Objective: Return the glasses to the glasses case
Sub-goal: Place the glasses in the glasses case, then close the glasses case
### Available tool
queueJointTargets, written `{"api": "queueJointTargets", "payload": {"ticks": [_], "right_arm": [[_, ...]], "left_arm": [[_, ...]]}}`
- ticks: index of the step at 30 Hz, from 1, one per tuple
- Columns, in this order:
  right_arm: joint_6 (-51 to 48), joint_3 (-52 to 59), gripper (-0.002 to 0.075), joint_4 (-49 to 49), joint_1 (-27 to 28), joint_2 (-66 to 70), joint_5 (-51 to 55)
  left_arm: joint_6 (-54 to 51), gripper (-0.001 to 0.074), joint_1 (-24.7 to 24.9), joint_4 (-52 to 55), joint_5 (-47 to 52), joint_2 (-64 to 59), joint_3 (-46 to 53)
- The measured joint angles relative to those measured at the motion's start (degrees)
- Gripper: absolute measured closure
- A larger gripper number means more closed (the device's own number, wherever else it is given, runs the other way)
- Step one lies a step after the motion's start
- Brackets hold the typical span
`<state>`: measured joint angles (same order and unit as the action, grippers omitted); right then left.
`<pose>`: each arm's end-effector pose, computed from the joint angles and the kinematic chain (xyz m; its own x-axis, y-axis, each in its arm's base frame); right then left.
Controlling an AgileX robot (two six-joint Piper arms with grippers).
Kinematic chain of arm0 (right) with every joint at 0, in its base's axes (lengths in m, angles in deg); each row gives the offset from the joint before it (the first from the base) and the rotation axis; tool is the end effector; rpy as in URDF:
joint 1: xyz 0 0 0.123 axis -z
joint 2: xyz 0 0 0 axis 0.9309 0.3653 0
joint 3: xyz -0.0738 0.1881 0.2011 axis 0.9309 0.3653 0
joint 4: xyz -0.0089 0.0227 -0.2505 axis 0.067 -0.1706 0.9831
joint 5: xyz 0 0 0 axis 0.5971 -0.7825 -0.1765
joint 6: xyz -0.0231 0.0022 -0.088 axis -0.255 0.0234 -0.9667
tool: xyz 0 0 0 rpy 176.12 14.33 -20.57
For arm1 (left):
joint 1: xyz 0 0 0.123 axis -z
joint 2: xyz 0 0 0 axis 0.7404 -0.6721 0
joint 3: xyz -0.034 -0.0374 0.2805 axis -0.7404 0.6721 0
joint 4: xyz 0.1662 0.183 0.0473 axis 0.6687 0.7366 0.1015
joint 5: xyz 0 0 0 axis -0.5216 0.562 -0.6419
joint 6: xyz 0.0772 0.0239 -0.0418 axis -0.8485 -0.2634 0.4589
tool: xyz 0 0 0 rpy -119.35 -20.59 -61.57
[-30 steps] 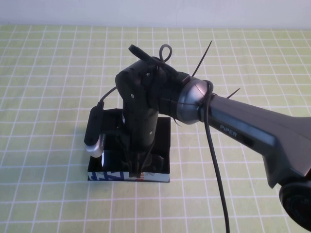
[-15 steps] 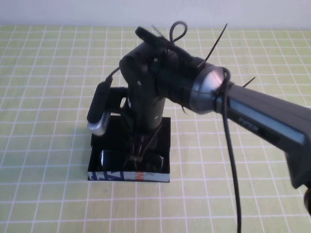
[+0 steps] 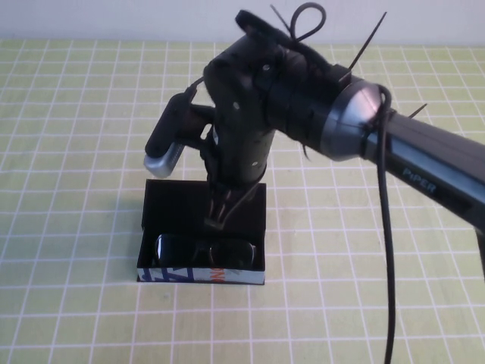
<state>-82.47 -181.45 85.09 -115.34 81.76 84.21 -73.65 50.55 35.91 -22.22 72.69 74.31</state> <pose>0.3200 0.3170 0.2852 -0.2583 -0.9428 -0.2107 -0.9014 0.3136 -0.2985 0.0520 -0.0051 0.1705 -0.3031 0.0607 -0.9510 0.0894 0.9954 0.0351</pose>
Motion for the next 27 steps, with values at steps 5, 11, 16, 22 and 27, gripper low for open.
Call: {"api": "queueJointTargets", "payload": {"ticks": [5, 11, 16, 22, 27], "right_arm": [[0.1, 0.0, 0.0737, -5.1, 2.8, -1.4, 0.1], [1.7, 0.0, 0.0737, -12.1, 8.5, -2.1, 0.2], [1.9, 0.0, 0.0737, -20.7, 14.0, -2.1, 0.2], [1.9, -0.1, 0.0737, -25.8, 17.1, -2.1, 0.2], [1.9, -0.1, 0.0737, -26.4, 17.3, -2.1, 0.2]], "left_arm": [[0.0, 0.0737, 0.0, 0.0, 0.0, 0.0, 0.0], [0.1, 0.0737, 0.0, 0.0, -1.6, 0.0, 0.0], [10.0, 0.0737, 0.0, -7.2, -9.0, 0.0, 0.0], [19.3, 0.0737, 0.0, -15.8, -13.0, 0.0, 0.0], [20.4, 0.0737, 1.7, -21.8, -8.7, -2.9, -1.8]]}}
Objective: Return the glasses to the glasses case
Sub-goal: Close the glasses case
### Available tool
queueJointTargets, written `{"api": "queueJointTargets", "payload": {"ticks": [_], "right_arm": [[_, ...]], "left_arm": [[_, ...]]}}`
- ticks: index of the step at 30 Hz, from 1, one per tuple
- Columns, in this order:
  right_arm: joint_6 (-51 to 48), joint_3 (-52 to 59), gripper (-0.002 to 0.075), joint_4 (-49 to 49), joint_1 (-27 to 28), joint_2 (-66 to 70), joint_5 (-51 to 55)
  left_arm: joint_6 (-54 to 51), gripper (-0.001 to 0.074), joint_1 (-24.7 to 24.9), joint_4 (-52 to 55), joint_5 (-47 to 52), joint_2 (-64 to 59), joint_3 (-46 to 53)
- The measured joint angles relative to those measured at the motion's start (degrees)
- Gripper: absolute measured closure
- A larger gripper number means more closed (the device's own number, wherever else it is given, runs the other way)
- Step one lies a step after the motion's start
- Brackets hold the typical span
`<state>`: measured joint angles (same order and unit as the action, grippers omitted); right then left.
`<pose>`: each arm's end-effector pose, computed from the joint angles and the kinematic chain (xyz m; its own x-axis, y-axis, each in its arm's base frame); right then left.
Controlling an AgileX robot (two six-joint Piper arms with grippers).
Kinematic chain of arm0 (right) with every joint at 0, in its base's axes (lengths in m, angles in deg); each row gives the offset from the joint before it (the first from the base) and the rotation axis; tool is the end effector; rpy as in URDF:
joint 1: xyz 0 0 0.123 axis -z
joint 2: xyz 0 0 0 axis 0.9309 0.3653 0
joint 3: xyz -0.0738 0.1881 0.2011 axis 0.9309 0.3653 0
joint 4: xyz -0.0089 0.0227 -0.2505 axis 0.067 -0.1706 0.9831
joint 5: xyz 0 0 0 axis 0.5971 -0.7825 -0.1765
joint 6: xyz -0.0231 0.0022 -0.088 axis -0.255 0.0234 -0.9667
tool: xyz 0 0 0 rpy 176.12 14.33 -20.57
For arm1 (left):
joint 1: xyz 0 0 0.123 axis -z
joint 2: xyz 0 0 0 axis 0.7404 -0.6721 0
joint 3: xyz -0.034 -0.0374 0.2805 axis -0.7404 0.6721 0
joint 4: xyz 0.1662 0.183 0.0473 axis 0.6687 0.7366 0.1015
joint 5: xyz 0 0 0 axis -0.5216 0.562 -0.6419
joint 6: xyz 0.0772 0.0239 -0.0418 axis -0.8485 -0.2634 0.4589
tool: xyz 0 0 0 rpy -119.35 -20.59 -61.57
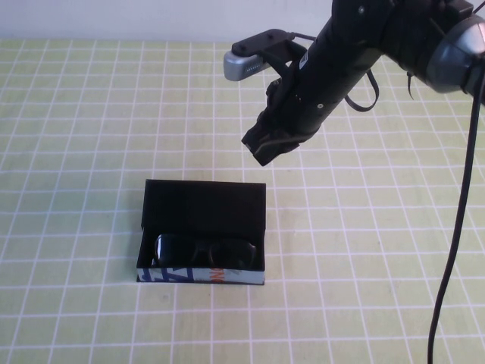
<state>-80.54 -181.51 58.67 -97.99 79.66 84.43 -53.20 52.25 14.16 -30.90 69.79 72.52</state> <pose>0.3750 0.2381 0.3034 -0.6159 -0.6688 -0.4163 -0.7668 0.6301 0.1221 0.0569 -0.0139 0.1936 -0.2344 -0.6130 -0.7545 0.0390 0.7696 -0.6374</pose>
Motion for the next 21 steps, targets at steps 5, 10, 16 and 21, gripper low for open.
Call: {"api": "queueJointTargets", "payload": {"ticks": [5, 10, 16, 21], "right_arm": [[0.0, 0.0, 0.0737, -0.4, 0.0, 0.0, -0.4], [0.0, 0.0, 0.0737, -1.0, 0.0, 0.0, -0.4], [0.1, 0.0, 0.0737, -2.4, 0.0, 0.0, -0.2], [0.1, 0.0, 0.0737, -2.6, 0.0, 0.0, -0.1]], "left_arm": [[-2.7, 0.0737, 4.8, -2.8, 6.4, -11.2, -4.9], [-7.3, 0.0737, 11.0, -2.9, 11.8, -25.0, -10.8], [-16.8, 0.0737, 14.3, -4.5, 17.1, -42.0, -17.7], [-38.6, 0.0737, 14.6, -18.4, 17.9, -54.9, -21.3]]}}
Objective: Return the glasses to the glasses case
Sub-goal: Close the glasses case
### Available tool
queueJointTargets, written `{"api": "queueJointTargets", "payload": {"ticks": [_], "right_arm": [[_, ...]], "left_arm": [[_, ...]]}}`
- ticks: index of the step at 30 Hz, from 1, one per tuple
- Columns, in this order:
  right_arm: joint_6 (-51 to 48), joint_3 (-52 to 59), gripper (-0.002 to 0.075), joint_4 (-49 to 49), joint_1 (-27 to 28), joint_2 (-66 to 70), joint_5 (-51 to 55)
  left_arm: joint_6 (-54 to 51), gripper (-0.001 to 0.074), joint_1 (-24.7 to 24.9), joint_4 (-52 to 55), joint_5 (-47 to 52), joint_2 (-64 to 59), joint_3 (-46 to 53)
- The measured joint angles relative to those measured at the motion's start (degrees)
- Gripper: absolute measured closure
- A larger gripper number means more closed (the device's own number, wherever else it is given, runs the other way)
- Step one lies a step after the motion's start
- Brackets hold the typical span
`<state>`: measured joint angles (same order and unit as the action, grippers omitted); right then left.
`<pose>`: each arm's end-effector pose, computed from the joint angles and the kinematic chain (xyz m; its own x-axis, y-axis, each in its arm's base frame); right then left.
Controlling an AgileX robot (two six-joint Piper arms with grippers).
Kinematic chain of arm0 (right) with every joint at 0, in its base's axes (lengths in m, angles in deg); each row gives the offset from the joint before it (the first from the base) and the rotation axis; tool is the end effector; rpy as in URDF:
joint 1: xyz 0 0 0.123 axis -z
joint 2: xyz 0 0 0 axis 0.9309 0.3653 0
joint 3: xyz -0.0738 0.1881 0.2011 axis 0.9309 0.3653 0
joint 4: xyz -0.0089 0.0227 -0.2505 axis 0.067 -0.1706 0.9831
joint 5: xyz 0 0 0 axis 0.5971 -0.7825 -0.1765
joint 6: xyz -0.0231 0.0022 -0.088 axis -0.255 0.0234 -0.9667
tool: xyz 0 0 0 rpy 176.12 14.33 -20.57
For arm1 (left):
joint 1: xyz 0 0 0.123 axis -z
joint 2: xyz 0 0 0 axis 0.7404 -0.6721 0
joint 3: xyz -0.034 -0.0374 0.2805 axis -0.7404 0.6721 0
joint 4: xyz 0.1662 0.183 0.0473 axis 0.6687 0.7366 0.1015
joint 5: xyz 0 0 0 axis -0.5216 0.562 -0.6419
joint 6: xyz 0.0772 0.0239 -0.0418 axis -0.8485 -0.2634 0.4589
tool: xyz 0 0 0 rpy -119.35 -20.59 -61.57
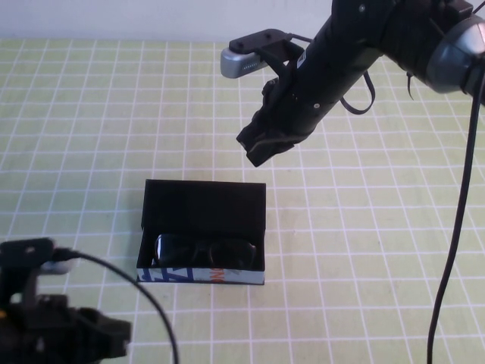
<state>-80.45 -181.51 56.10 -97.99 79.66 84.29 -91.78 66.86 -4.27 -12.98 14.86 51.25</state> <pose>0.3733 0.2414 0.3046 -0.6254 -0.6510 -0.4302 -0.7632 0.6252 0.1633 0.1364 -0.0824 0.2039 -0.8717 0.0430 -0.4882 0.2880 0.8510 -0.4392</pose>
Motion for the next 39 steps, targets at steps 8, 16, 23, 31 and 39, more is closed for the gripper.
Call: {"api": "queueJointTargets", "payload": {"ticks": [8, 16, 23, 31, 39], "right_arm": [[0.1, 0.0, 0.0737, -0.1, 0.2, 0.0, -0.2], [1.6, 0.0, 0.0737, 0.3, 0.2, 1.5, -4.8], [3.8, 0.0, 0.0737, 0.2, 1.4, 3.5, -9.1], [8.2, 0.0, 0.0737, -0.3, 5.5, 6.0, -12.1], [8.8, 0.0, 0.0737, -4.2, 7.1, 12.2, -13.1]], "left_arm": [[-36.6, 0.0737, 0.1, -30.4, 0.7, -19.8, -4.2], [-54.0, 0.0737, 0.1, -45.1, 2.2, -32.7, -8.4], [-63.7, 0.0737, 0.1, -53.1, 2.3, -37.6, -9.1], [-66.6, 0.0737, 0.1, -53.7, 1.9, -40.4, -11.0], [-66.7, 0.0737, 0.1, -54.1, 2.2, -41.4, -11.7]]}}
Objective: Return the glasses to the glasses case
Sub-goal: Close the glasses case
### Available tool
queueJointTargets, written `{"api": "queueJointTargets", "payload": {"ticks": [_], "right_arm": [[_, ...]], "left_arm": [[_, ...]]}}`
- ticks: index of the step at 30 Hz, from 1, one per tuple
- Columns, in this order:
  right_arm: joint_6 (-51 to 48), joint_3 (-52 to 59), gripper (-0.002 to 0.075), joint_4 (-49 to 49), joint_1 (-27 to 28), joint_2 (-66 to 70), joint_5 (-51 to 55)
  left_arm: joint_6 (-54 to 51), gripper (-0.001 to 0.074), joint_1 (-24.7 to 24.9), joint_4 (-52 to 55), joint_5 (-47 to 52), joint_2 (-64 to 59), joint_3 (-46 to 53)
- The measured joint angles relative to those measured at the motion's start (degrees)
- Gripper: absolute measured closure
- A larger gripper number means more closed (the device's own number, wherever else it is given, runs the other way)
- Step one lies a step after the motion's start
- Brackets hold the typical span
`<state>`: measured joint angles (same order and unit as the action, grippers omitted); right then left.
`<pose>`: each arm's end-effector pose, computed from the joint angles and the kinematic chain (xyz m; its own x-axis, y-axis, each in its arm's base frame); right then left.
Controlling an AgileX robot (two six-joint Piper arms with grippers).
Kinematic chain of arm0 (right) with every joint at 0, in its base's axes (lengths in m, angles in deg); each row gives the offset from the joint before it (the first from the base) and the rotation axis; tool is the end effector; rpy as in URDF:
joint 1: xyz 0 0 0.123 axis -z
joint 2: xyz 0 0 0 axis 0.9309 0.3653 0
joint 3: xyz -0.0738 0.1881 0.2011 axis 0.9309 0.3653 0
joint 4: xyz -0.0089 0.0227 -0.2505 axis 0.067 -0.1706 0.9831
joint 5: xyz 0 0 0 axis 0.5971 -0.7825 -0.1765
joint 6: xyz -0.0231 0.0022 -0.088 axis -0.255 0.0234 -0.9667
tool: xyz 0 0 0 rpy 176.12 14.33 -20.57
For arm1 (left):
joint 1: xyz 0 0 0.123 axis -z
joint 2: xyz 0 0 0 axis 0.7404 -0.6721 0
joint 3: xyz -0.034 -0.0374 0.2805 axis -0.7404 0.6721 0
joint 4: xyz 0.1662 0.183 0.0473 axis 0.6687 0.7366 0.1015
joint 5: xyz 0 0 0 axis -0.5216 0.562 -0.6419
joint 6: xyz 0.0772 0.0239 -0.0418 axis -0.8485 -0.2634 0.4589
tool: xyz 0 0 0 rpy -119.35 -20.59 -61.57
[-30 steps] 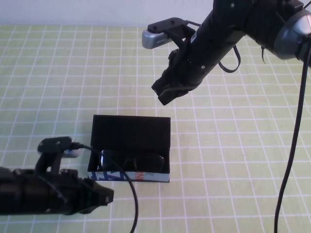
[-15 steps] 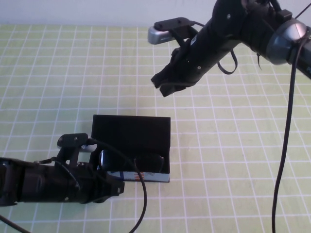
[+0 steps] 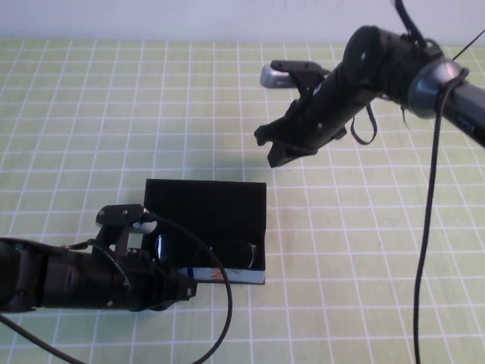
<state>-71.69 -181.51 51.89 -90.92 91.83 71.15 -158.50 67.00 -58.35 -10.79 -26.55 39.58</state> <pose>0.4443 0.2144 0.2139 -0.8400 -0.3586 -0.4073 -0.4910 0.8218 0.2891 0.2361 -0.1352 0.1275 -0.8489 0.1611 -0.5034 0.4503 0.7191 -0.5293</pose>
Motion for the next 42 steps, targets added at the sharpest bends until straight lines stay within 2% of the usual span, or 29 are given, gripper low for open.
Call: {"api": "queueJointTargets", "payload": {"ticks": [9, 19, 23, 34, 42], "right_arm": [[0.0, 0.0, 0.0737, -5.0, 0.0, 4.9, -1.8], [-6.5, 0.0, 0.0737, -14.2, 0.0, 5.4, 8.2], [-8.0, 0.0, 0.0737, -14.5, 0.0, 5.4, 11.3], [-8.7, 0.1, 0.0737, -14.5, 0.0, 1.6, 11.8], [-10.5, 4.5, 0.0737, -14.6, -1.4, -3.2, 12.0]], "left_arm": [[0.0, 0.0737, 0.0, 0.0, 0.0, 0.0, 0.0], [0.0, 0.0737, 0.0, 0.0, 0.0, 0.0, 0.0], [0.0, 0.0737, 0.0, 0.0, 0.0, 0.0, 0.0], [0.0, 0.0737, 0.0, 0.0, 0.0, 0.0, 0.0], [0.0, 0.0737, 0.0, 0.0, 0.0, 0.0, 0.0]]}}
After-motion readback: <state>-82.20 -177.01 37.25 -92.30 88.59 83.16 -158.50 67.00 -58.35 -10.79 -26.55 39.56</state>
